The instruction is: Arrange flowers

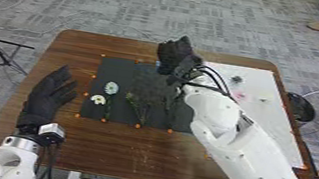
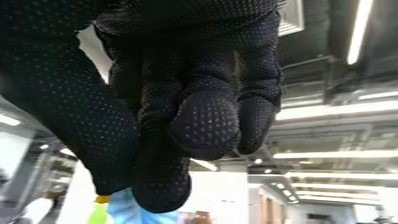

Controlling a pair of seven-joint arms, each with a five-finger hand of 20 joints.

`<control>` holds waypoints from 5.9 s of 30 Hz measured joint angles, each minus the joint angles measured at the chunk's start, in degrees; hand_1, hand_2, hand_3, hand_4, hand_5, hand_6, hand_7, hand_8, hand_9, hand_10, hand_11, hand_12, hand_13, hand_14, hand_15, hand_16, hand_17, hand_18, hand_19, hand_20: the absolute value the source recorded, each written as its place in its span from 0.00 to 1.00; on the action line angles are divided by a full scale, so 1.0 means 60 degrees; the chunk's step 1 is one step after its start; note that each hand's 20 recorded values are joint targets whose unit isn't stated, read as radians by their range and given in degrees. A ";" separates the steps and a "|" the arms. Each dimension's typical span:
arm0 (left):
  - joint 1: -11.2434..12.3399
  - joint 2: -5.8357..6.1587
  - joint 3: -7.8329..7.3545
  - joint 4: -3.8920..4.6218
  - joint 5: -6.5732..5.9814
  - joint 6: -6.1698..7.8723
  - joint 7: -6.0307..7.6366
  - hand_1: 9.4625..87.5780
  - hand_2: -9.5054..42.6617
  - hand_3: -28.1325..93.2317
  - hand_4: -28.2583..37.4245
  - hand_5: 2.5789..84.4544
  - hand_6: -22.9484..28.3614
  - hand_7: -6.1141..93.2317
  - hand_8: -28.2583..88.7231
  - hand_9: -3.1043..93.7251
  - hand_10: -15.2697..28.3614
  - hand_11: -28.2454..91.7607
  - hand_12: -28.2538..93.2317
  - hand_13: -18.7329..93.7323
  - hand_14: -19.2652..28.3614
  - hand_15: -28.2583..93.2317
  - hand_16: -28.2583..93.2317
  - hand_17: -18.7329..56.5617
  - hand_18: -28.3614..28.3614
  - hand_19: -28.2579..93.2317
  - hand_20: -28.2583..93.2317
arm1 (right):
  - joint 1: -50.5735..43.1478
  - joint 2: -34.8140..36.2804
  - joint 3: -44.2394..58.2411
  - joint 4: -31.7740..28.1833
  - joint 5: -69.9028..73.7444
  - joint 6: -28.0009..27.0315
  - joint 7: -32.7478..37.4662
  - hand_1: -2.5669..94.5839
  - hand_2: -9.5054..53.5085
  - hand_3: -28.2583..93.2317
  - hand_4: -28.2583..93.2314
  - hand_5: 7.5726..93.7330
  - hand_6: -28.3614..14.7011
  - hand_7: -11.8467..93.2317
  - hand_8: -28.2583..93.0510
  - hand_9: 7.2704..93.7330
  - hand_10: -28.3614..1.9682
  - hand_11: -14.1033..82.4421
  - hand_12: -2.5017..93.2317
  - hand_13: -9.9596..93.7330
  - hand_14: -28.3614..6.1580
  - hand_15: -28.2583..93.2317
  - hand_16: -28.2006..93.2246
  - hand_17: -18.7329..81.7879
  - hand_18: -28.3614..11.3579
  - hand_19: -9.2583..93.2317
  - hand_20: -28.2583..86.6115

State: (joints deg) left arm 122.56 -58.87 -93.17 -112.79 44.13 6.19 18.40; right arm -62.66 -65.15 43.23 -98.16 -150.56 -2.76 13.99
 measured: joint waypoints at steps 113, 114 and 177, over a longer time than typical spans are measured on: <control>0.0521 -0.0545 -0.0396 -0.0169 0.0240 -0.0428 -0.0533 0.17 0.06 0.75 0.00 0.25 0.48 0.25 0.16 0.23 0.57 0.31 0.42 0.32 0.67 0.34 0.31 0.07 0.88 0.57 0.30 | -0.0653 0.1090 0.2276 0.1381 0.0098 -0.3266 0.1958 0.26 0.00 0.93 0.00 0.23 0.45 0.22 0.18 0.32 0.33 0.25 0.22 0.43 0.43 0.75 0.39 0.26 0.16 0.77 0.66; 0.0524 -0.0545 -0.0396 -0.0173 0.0238 -0.0428 -0.0523 0.17 0.06 0.76 0.00 0.25 0.48 0.25 0.16 0.23 0.57 0.31 0.42 0.32 0.67 0.34 0.31 0.07 0.88 0.57 0.30 | -0.0634 0.1127 0.2270 0.1447 0.0023 -0.3266 0.1958 0.26 0.00 0.93 0.00 0.24 0.45 0.24 0.18 0.33 0.35 0.27 0.23 0.43 0.43 0.76 0.39 0.26 0.16 0.77 0.67; 0.0146 -0.0395 -0.0062 -0.0180 0.0215 -0.0190 -0.0201 0.17 0.07 0.76 0.00 0.26 0.48 0.26 0.16 0.24 0.57 0.32 0.41 0.32 0.67 0.35 0.31 0.08 0.87 0.58 0.31 | -0.0608 0.0176 0.0654 -0.0251 0.0771 -0.0357 0.0516 0.47 0.00 0.93 0.09 0.73 0.67 0.63 0.26 0.84 0.70 0.55 0.60 0.75 0.58 0.87 0.52 0.41 0.19 0.85 0.68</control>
State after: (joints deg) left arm 123.43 -61.25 -93.54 -113.87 45.41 5.04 17.19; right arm -66.31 -64.10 47.16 -99.67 -145.94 -4.91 17.09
